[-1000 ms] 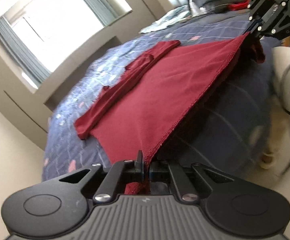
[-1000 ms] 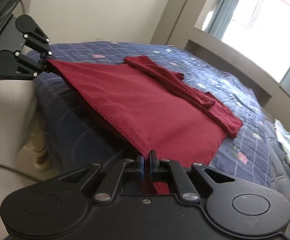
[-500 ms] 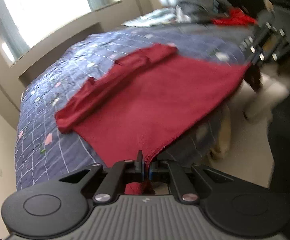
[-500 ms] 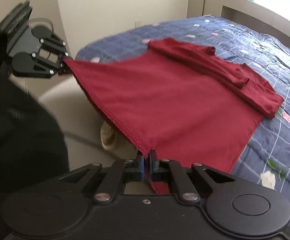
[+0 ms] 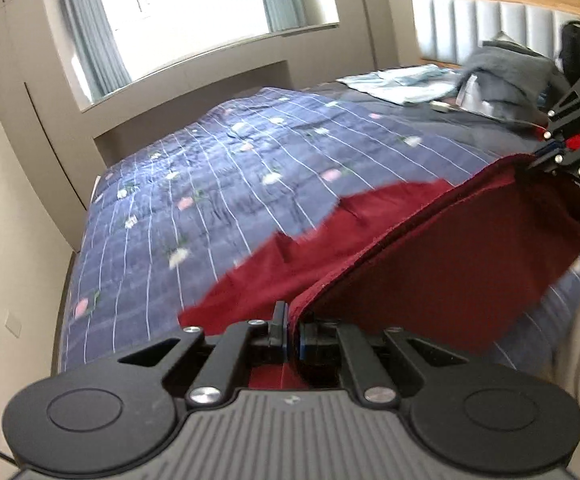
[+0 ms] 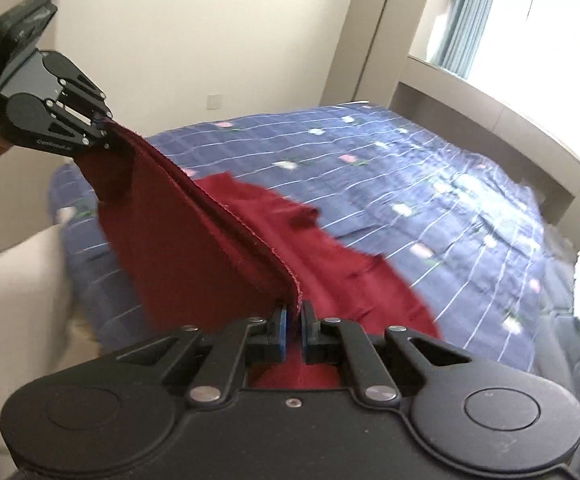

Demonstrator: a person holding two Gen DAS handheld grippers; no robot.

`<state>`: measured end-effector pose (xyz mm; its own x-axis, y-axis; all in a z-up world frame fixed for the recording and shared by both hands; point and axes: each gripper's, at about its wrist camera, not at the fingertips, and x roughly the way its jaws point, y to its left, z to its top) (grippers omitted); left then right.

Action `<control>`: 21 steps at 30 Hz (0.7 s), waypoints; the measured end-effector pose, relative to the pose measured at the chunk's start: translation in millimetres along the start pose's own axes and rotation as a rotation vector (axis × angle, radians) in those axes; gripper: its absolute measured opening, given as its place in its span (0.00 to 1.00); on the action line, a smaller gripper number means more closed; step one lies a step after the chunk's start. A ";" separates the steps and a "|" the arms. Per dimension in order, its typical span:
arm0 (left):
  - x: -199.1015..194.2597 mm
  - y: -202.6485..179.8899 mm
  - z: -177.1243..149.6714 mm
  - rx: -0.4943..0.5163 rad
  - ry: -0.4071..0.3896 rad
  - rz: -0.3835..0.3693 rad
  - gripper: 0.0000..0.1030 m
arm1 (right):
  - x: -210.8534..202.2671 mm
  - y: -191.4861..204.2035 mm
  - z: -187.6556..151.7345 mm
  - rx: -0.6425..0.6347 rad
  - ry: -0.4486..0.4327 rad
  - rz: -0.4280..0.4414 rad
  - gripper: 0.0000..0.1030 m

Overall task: Fold small clothes
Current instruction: 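Lift the hem with both grippers and fold it toward the collar, then lay the hem over the collar and open both grippers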

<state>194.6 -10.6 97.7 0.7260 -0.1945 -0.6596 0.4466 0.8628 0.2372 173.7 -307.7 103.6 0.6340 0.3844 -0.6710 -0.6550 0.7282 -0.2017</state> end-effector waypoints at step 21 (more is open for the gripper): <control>259.3 93.8 28.8 -0.207 0.254 -0.116 0.18 | 249.6 -142.8 17.4 0.185 0.146 0.024 0.09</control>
<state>439.8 6.4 -30.6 0.5118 -0.1969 -0.8362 0.3842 0.9231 0.0179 432.6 -305.8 -22.6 0.5442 0.3263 -0.7729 -0.5738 0.8169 -0.0591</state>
